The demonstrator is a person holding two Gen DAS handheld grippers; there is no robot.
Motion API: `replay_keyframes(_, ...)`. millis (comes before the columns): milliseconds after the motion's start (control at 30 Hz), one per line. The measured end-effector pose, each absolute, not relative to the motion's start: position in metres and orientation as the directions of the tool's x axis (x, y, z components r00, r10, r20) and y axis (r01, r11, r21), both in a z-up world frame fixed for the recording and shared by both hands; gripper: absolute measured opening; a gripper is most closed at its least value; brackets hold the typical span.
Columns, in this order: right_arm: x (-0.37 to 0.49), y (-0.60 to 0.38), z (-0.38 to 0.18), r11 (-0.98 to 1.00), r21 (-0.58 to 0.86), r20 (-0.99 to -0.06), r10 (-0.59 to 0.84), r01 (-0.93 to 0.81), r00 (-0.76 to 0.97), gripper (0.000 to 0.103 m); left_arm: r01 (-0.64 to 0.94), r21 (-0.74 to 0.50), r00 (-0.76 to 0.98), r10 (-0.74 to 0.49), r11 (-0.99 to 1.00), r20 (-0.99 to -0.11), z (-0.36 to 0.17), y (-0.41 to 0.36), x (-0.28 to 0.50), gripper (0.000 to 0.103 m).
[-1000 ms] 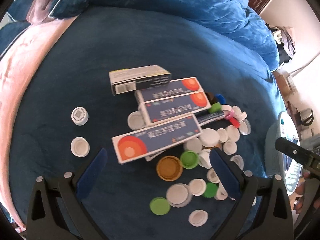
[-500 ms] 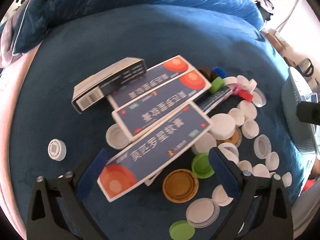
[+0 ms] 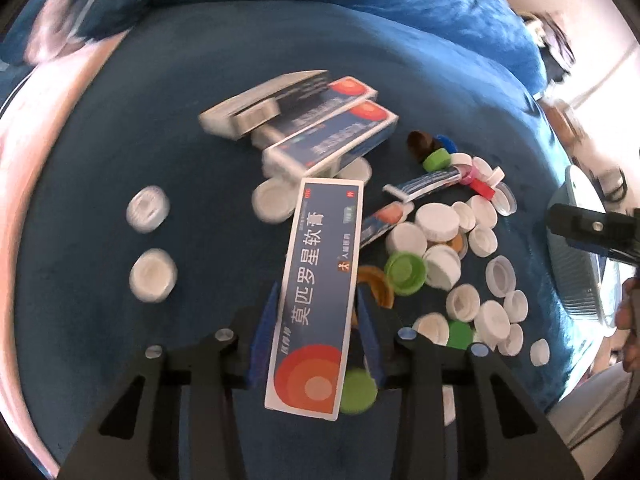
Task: Organize objects
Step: 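Grasp another blue-and-orange ointment box with left tool while right tool reaches toward pile, then grasp a second blue-and-orange ointment box with the right tool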
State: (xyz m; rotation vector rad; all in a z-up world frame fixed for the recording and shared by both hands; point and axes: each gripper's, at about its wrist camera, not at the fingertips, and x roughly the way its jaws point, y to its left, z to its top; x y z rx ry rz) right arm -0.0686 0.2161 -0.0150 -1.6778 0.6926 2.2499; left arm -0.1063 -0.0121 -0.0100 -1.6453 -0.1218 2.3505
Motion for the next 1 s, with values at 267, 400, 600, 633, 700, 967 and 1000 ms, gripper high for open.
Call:
replay_keyframes(267, -0.101, 0.178, -0.03, -0.897, 0.244, -0.95, -0.144, -0.37, -0.276, 0.103, 0.017, -0.198, -0.348, 0.18, -0.98, -0.92, -0.015, -0.067, -0.086, 0.04)
replay_keyframes(400, -0.132, 0.161, -0.035, -0.901, 0.277, -0.938, -0.178, -0.334, -0.297, 0.103, 0.06, -0.219, -0.344, 0.186, -0.974, -0.92, -0.023, -0.081, -0.087, 0.047)
replay_keyframes(600, -0.18, 0.157, -0.059, -0.86, 0.329, -0.928, -0.219, -0.389, -0.301, 0.103, 0.087, -0.243, -0.337, 0.201, -0.966, -0.92, -0.031, -0.088, -0.084, 0.064)
replay_keyframes(633, -0.186, 0.156, -0.062, -0.855, 0.336, -0.926, -0.224, -0.396, -0.303, 0.103, 0.091, -0.235, -0.337, 0.192, -0.968, -0.922, -0.033, -0.087, -0.084, 0.07)
replay_keyframes(700, -0.199, 0.152, -0.066, -0.842, 0.353, -0.919, -0.229, -0.409, -0.321, 0.103, 0.095, -0.235, -0.338, 0.19, -0.967, -0.922, -0.034, -0.088, -0.082, 0.074)
replay_keyframes(967, -0.22, 0.132, -0.087, -0.884, 0.171, -0.972, -0.081, -0.435, -0.219, 0.103, 0.1, -0.217, -0.331, 0.173, -0.971, -0.928, -0.038, -0.088, -0.084, 0.074)
replay_keyframes(1000, -0.218, 0.132, -0.088, -0.887, 0.149, -0.977, -0.064, -0.437, -0.205, 0.103, 0.107, -0.221, -0.333, 0.175, -0.969, -0.927, -0.038, -0.088, -0.084, 0.074)
